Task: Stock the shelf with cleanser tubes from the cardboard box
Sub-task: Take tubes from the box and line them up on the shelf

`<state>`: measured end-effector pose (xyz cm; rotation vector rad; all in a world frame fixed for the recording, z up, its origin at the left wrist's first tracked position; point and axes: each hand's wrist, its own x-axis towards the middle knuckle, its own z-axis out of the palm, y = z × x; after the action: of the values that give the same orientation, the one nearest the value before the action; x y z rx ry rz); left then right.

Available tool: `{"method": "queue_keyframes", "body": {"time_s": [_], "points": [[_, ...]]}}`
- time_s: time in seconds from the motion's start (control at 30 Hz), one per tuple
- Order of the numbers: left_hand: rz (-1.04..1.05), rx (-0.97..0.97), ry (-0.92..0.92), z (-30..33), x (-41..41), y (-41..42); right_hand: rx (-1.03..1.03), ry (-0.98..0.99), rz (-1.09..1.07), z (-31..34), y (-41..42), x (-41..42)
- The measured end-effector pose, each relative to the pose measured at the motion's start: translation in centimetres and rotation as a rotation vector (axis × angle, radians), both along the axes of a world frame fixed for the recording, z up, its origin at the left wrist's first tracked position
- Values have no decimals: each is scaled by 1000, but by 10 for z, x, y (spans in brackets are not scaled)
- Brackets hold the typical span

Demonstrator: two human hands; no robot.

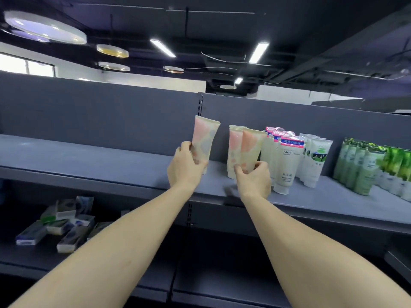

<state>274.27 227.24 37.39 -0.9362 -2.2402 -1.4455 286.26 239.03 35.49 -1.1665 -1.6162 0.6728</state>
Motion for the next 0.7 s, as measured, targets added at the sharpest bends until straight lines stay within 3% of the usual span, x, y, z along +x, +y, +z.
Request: {"method": "queue_keyframes", "body": {"time_s": [0.4, 0.7], "points": [[93, 6, -59, -1, -72, -17, -47, -97, 154, -1, -38, -97], [87, 4, -73, -5, -82, -16, -68, -150, 153, 8, -34, -113]]}}
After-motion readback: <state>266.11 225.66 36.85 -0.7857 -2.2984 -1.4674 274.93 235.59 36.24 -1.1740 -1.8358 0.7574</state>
